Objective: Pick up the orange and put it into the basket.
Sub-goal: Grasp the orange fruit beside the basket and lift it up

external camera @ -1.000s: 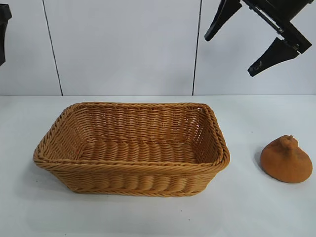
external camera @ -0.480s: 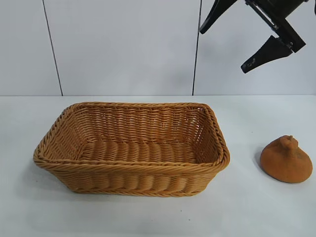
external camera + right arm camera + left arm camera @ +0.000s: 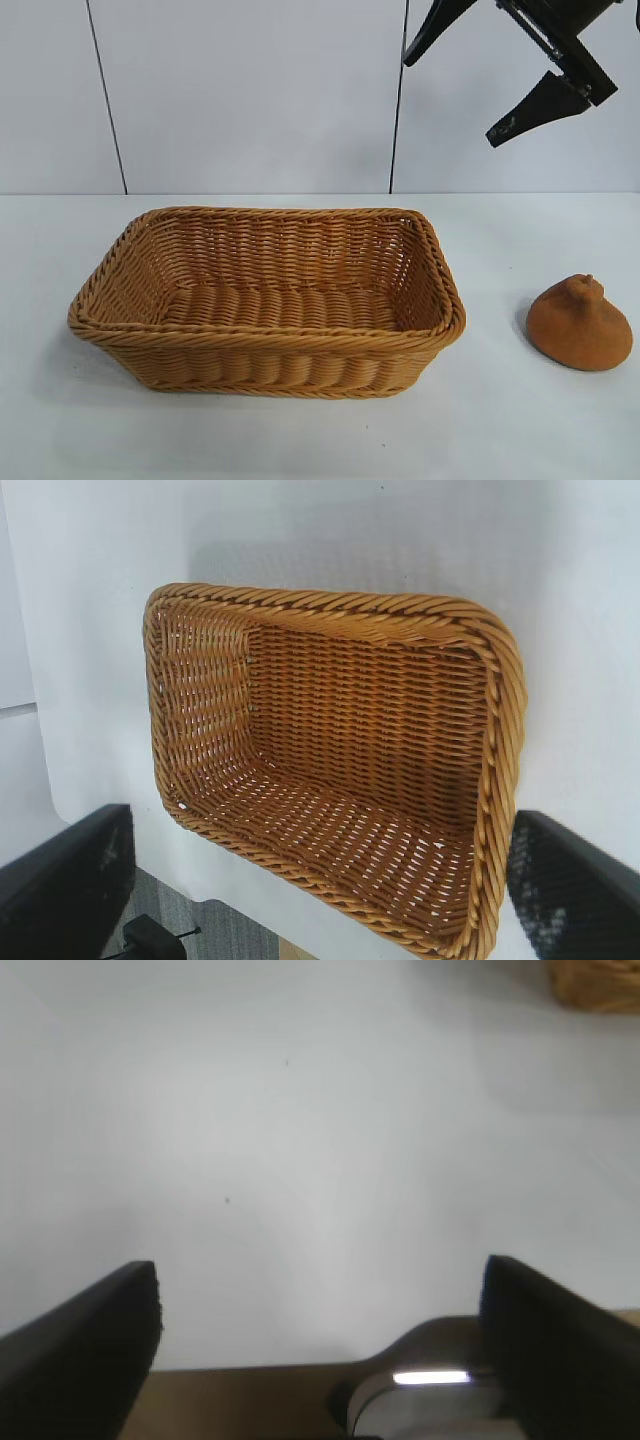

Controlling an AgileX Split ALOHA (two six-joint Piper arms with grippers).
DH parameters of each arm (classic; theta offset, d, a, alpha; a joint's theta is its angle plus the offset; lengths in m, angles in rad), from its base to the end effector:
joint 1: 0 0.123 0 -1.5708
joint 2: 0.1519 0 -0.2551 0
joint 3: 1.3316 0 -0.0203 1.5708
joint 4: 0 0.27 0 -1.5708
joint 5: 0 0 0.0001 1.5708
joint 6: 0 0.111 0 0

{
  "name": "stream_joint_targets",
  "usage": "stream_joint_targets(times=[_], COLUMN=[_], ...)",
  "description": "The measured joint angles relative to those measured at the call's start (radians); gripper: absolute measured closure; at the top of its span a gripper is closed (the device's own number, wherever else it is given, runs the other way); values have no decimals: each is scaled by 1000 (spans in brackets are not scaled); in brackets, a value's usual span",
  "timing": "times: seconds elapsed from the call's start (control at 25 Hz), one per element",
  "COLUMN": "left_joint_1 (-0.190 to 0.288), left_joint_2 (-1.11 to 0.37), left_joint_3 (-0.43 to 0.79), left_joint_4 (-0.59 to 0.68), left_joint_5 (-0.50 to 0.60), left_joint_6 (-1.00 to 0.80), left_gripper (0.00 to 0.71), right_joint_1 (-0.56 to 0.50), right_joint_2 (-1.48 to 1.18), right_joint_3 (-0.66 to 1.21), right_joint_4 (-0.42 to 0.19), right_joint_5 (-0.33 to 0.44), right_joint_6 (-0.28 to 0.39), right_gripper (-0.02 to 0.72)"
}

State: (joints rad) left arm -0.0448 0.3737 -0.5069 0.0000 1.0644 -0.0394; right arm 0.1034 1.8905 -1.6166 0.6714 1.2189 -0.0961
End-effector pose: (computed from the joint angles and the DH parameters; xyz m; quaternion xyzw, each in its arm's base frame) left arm 0.1119 -0.0050 0.2468 0.0025 0.9347 -0.0150 0.3552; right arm 0.3985 0.1065 0.2328 -0.0065 0.9450 0.3178 0.0768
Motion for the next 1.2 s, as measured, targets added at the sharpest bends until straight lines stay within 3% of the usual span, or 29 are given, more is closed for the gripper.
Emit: stream_joint_targets(times=[0.16,0.32,0.48,0.68,0.76,1.0,1.2], left_joint_1=[0,0,0,0,0,0,0], left_joint_2=[-155,-323,-377,-378,-378,-378,-378], left_joint_3=[1,2,3,4,4,4,4], left_joint_4=[0,0,0,0,0,0,0], left_joint_5=[0,1,2,2,2,2,2], left_joint_6=[0,0,1,1,1,1,1], left_gripper=[131,136,137,139,140,140,140], right_joint_1=[0,0,0,0,-3,-22,-23], right_joint_2=[0,-5,-35,-58,-58,-44,37], right_joint_3=[0,0,0,0,0,0,99], right_joint_4=[-13,-78,-216,-469,-541,-592,-595], right_joint_5=[0,0,0,1,1,1,-5], right_joint_6=[-10,-16,-2,104,138,152,139], right_gripper=[10,10,10,10,10,10,10])
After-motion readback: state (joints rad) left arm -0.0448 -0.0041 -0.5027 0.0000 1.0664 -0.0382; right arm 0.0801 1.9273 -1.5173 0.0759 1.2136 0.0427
